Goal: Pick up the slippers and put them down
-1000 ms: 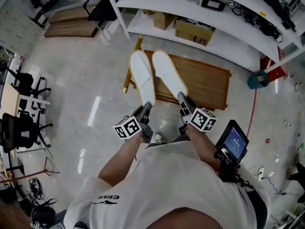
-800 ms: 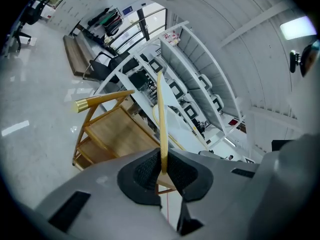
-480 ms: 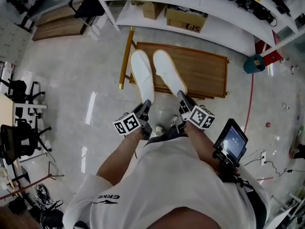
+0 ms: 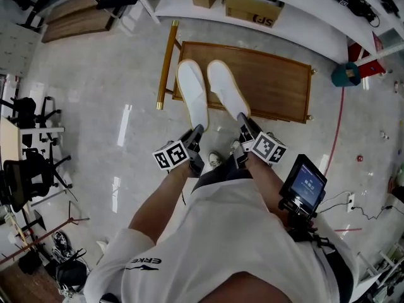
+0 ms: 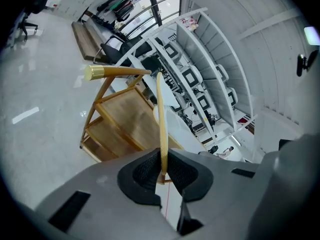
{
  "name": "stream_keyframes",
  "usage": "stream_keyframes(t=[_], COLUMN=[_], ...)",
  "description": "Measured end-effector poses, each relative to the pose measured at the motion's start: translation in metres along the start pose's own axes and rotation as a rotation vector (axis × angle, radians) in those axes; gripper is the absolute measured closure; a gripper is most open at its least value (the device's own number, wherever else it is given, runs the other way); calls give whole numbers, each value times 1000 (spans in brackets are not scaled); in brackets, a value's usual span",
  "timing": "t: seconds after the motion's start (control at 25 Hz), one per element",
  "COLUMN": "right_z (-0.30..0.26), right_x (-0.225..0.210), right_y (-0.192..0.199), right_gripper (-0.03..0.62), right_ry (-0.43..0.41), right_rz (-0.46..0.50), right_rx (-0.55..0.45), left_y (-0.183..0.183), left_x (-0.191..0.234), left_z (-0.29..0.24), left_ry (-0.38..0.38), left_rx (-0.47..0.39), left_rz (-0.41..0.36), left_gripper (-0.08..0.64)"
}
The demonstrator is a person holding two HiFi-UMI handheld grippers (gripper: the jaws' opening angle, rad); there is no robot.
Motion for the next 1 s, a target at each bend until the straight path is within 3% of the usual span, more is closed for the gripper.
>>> stream_keyframes(t=[0.52, 1.0], right_z=[-24, -47], right_x=[-40, -74], right_y=[19, 42], right_gripper=[560, 560], right_ry=[52, 76], right_rz=[-95, -249], right_rx=[17, -7], left_y=[17, 20], left_x=[43, 82], left_z=[-30, -58], left_ry=[-37, -9], left_rx=[65, 111], left_rz=[91, 208], left_gripper=[532, 532])
Point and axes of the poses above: the fingertips, and each gripper's own axes: z backward along the fingers, x to its left, y out of its underside, the point moved 9 cm from there along z, backward along the fingers, and after that the axes turned 4 degrees about -y, right-handed, at the moved point
